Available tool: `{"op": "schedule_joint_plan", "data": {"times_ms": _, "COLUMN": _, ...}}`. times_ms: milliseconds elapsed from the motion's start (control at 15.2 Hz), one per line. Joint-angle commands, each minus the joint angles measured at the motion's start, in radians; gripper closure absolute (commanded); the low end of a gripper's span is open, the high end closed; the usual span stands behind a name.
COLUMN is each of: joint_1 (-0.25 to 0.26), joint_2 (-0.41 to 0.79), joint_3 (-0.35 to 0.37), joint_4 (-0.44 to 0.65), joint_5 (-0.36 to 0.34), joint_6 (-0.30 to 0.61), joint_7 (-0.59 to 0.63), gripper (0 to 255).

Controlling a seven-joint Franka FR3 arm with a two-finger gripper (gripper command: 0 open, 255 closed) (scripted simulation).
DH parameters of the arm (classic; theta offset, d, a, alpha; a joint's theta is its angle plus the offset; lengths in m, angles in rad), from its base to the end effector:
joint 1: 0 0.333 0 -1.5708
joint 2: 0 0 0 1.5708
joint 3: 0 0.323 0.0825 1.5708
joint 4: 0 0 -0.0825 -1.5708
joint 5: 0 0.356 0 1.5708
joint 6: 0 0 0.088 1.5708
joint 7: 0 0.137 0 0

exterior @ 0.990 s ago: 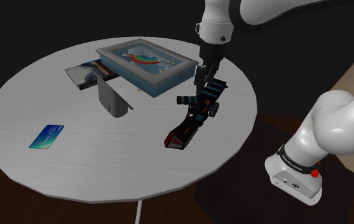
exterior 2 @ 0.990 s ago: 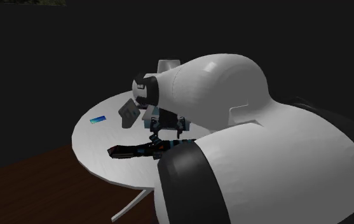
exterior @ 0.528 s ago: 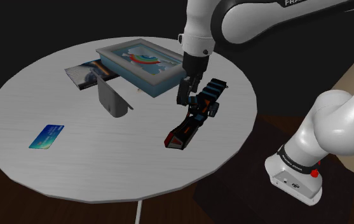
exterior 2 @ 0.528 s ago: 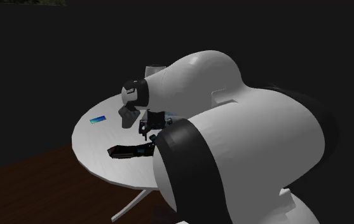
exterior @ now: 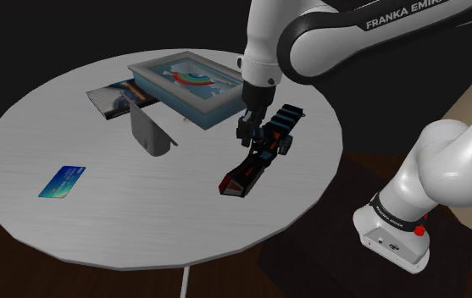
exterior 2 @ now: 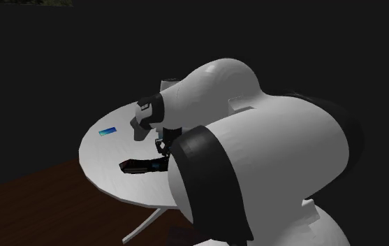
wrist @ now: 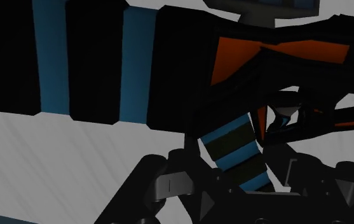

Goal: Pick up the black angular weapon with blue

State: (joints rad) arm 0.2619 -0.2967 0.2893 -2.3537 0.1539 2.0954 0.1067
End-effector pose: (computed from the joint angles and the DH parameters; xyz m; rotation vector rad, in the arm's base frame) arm 0.3610 0.2392 0.4335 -3.0346 -0.5497 -0.0187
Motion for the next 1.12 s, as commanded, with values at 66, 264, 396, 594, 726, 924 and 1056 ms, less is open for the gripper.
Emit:
{"op": "schedule_joint_plan", "data": {"times_ms": 66, "joint_1": 0.002, "joint_2": 0.005, "joint_3": 0.003, "joint_4": -0.002, "joint_5": 0.010, "joint_6": 0.003, "joint_7": -0.002, "gripper": 255}}
{"op": "schedule_joint_plan", "data": {"times_ms": 264, "joint_1": 0.002, "joint_2": 0.006, "joint_3": 0.003, "joint_4": -0.002, "joint_5": 0.010, "joint_6": 0.004, "joint_7": -0.001, "gripper": 255}}
{"op": "schedule_joint_plan", "data": {"times_ms": 396, "joint_1": 0.002, "joint_2": 0.009, "joint_3": 0.003, "joint_4": -0.001, "joint_5": 0.009, "joint_6": 0.005, "joint_7": -0.002, "gripper": 255}}
{"op": "schedule_joint_plan", "data": {"times_ms": 594, "joint_1": 0.003, "joint_2": -0.006, "joint_3": 0.000, "joint_4": 0.015, "joint_5": 0.010, "joint_6": -0.025, "joint_7": 0.000, "gripper": 255}}
{"op": "schedule_joint_plan", "data": {"times_ms": 726, "joint_1": 0.003, "joint_2": -0.014, "joint_3": -0.003, "joint_4": 0.035, "joint_5": 0.009, "joint_6": -0.053, "joint_7": 0.000, "gripper": 255}}
{"op": "schedule_joint_plan", "data": {"times_ms": 924, "joint_1": 0.002, "joint_2": -0.025, "joint_3": -0.007, "joint_4": 0.066, "joint_5": 0.008, "joint_6": -0.095, "joint_7": 0.002, "gripper": 255}}
{"op": "schedule_joint_plan", "data": {"times_ms": 1056, "joint_1": 0.001, "joint_2": -0.032, "joint_3": -0.009, "joint_4": 0.087, "joint_5": 0.007, "joint_6": -0.122, "joint_7": 0.003, "gripper": 255}}
